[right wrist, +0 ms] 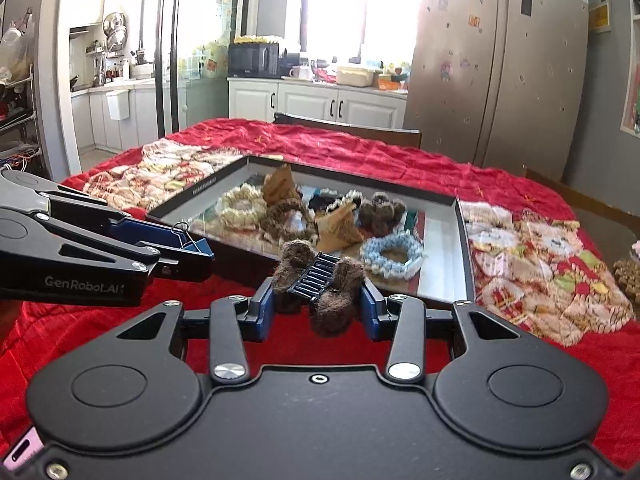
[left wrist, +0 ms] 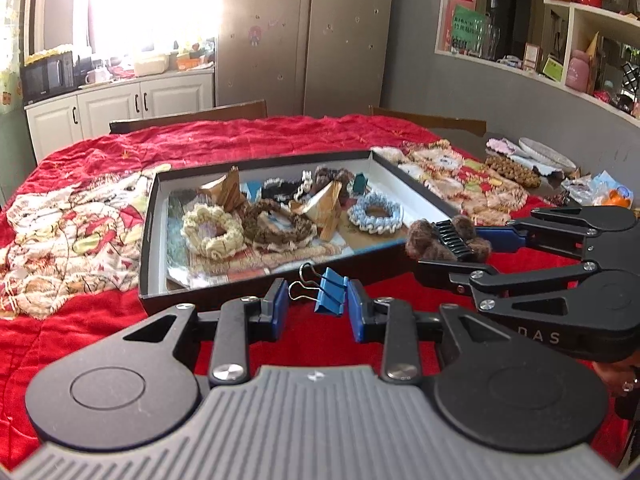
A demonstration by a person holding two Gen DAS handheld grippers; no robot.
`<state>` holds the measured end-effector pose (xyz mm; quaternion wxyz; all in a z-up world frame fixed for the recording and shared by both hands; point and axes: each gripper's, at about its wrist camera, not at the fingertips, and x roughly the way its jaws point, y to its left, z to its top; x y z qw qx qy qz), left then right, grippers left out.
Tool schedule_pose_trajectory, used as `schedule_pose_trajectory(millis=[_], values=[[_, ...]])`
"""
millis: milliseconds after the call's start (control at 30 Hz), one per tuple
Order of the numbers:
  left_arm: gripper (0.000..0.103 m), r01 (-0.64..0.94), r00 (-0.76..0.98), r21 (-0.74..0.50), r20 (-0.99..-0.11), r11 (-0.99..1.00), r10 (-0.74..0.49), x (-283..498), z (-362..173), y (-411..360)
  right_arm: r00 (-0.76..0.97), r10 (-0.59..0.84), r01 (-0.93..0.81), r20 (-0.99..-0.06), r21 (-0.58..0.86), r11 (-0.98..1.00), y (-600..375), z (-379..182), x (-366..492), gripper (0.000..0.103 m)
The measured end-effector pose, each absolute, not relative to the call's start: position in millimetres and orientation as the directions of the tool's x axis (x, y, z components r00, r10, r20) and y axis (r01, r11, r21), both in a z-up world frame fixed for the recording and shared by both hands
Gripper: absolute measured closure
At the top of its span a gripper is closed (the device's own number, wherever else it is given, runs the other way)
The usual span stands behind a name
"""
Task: Organize objects
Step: 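Carry the fuzzy claw clip and blue binder clip over the box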
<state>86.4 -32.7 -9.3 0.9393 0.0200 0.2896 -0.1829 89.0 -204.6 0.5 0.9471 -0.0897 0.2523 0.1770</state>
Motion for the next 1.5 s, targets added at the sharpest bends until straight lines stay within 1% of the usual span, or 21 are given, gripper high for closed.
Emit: schedule_pose_trajectory(millis=[433, 767, 1167, 1500], values=[[0.067, 0.338, 0.821, -0.045, -0.474, 0.94, -0.318, 98, 23, -28, 0.859, 0.274, -0.355, -0.433, -0.117, 0.927, -205, 34, 101, 0.062], [0.068, 0.313, 0.845, -0.04, -0.444, 0.949, -0.298, 121, 37, -29, 0.884, 0.245, -0.331, -0.399, -0.163, 0.929, -196, 50, 123, 0.062], [0.067, 0.305, 0.848, -0.035, -0.444, 0.952, -0.288, 154, 37, -38, 0.886, 0.191, -0.266, -0.422, -0.126, 0.956, -199, 42, 169, 0.062], [0.067, 0.27, 0.838, -0.035, -0.484, 0.962, -0.253, 183, 17, -41, 0.879, 0.177, -0.23, -0.443, -0.067, 0.971, -207, 26, 204, 0.062]])
